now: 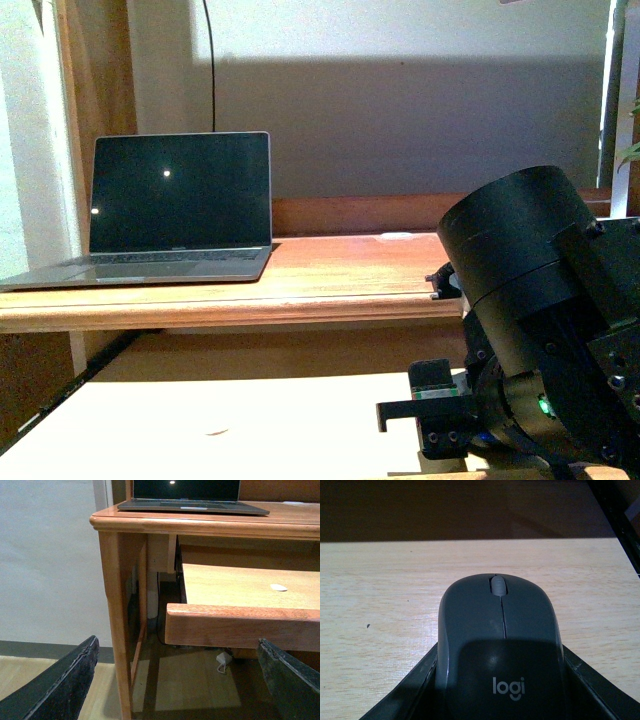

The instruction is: Place mouse

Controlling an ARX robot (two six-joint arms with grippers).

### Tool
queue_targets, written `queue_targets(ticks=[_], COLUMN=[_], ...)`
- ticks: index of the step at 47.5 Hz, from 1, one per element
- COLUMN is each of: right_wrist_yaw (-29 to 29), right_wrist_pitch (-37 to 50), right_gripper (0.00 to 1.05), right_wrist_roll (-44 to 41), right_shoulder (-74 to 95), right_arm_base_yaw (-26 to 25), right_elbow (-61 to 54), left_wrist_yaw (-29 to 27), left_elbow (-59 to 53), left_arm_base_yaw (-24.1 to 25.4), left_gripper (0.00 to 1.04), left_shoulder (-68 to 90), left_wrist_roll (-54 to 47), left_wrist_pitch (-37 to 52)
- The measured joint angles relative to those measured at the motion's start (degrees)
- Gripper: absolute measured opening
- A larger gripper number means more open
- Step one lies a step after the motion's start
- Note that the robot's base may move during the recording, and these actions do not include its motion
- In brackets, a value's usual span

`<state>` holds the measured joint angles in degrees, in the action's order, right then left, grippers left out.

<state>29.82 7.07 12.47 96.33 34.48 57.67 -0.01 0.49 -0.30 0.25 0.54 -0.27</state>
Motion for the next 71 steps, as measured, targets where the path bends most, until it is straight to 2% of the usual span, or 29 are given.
queue_targets(ticks=[12, 21, 32, 37, 58, 71], right_wrist_yaw=[-1.7, -2.7, -2.8, -2.5, -1.2, 1.7], right_wrist_pitch=[-0.6, -4.4, -8.1, -8.8, -17.1, -28.2], right_gripper=[0.55, 0.55, 0.55, 0.55, 0.55, 0.55], right_wrist_roll=[0.4, 0.4, 0.5, 0.4, -4.0, -7.0], right_shoulder=[-7.7, -15.6, -17.2, -15.3, 10.7, 33.7], right_arm_base_yaw=[0.4, 0.7, 0.7, 0.9, 4.0, 5.4], right_elbow=[-2.2, -3.1, 2.1, 7.4, 44.1, 74.3], left_wrist_yaw=[0.0, 0.0, 0.0, 0.0, 0.0, 0.0], left_elbow=[0.0, 0.0, 0.0, 0.0, 0.0, 0.0], left_arm_base_yaw=[0.0, 0.0, 0.0, 0.0, 0.0, 0.0], left_gripper=[0.97, 0.97, 0.97, 0.97, 0.97, 0.97], left_shoulder=[0.0, 0.0, 0.0, 0.0, 0.0, 0.0], left_wrist_roll=[0.0, 0.0, 0.0, 0.0, 0.0, 0.0], left_wrist_pitch=[0.0, 0.0, 0.0, 0.0, 0.0, 0.0])
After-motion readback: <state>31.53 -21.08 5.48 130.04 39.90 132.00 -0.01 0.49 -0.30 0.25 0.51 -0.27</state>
